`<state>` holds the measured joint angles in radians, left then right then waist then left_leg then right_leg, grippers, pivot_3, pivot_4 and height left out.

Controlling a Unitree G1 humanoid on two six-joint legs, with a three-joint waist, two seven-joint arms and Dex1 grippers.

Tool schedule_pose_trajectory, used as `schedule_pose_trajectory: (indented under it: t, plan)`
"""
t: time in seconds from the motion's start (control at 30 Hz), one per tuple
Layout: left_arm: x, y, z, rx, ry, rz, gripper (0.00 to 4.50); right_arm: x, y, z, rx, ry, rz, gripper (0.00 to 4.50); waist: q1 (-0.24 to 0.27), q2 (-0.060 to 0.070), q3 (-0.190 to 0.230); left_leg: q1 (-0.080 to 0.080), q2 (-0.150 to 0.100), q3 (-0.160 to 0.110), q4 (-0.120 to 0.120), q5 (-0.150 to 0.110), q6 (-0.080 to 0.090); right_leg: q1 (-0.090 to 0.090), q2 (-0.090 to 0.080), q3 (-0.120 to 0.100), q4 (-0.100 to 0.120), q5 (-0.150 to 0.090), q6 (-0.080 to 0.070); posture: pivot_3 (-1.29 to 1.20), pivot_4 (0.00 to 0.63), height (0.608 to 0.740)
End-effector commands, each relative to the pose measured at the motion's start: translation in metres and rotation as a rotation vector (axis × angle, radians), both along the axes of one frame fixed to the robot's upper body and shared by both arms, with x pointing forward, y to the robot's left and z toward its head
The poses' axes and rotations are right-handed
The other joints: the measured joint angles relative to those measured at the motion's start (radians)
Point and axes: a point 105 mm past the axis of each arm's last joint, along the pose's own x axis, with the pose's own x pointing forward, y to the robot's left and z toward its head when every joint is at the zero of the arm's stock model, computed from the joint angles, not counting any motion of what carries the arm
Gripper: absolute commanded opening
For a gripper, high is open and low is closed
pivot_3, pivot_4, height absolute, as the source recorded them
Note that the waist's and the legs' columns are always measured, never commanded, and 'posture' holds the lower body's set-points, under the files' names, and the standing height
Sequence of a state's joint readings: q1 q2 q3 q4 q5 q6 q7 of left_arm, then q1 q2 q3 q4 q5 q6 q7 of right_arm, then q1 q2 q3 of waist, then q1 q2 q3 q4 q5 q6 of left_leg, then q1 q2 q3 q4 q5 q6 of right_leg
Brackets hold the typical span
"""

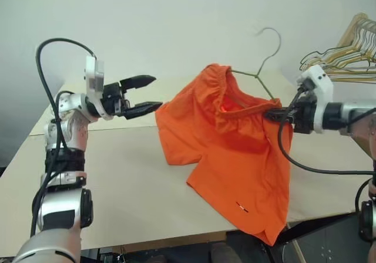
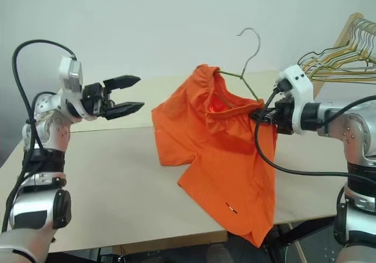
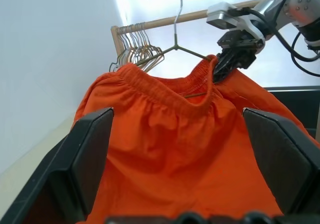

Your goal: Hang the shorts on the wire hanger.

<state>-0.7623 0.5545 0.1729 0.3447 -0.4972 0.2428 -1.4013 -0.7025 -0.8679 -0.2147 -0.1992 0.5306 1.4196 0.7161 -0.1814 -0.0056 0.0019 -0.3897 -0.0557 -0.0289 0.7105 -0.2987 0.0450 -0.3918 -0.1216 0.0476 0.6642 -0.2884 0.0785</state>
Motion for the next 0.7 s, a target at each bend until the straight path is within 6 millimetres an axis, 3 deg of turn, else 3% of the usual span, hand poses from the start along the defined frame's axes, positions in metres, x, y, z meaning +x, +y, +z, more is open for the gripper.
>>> schedule_pose_trajectory:
  t: [0.03, 0.17, 0.33, 0.5, 0.7]
  plan:
    - [-0.008, -0.008, 0.006, 0.006, -0.048, -0.006, 4.45, -0.002, -0.027, 0.004, -0.042, -0.029, -0.200, 0.00, 0.000, 0.000, 0.000, 0.000, 0.000, 0.000, 0.000, 0.000, 0.000, 0.000, 0.000, 0.000, 0.000, 0.000, 0.000, -0.23, 0.000, 0.740]
    - [-0.014, -0.016, -0.004, 0.012, -0.052, -0.025, 4.45, -0.007, -0.050, -0.010, -0.056, 0.015, -0.399, 0.00, -0.004, 0.001, -0.001, 0.000, 0.000, 0.000, 0.000, 0.000, 0.000, 0.000, -0.002, 0.001, -0.001, 0.000, 0.000, -0.25, 0.000, 0.740]
    - [-0.019, -0.029, 0.002, -0.094, -0.043, -0.050, 4.45, -0.012, -0.077, -0.025, -0.068, -0.009, -0.658, 0.00, -0.013, 0.003, -0.002, 0.000, 0.000, 0.000, 0.000, 0.000, 0.000, 0.001, -0.001, 0.001, -0.001, 0.000, 0.000, -0.27, 0.000, 0.740]
    - [-0.024, -0.038, 0.016, -0.302, -0.001, -0.100, 4.45, -0.019, -0.099, -0.020, -0.122, -0.097, -0.999, 0.00, -0.036, 0.008, -0.005, 0.001, -0.001, -0.001, 0.000, 0.000, 0.000, 0.002, 0.000, 0.005, 0.000, 0.000, 0.000, -0.29, 0.000, 0.740]
    - [-0.027, -0.047, 0.018, -0.399, 0.013, -0.108, 4.45, -0.028, -0.110, -0.017, -0.144, -0.140, -1.277, 0.00, -0.077, 0.011, -0.007, 0.003, 0.000, -0.001, -0.001, 0.001, -0.001, 0.004, 0.006, 0.011, 0.000, 0.000, 0.000, -0.28, 0.000, 0.740]
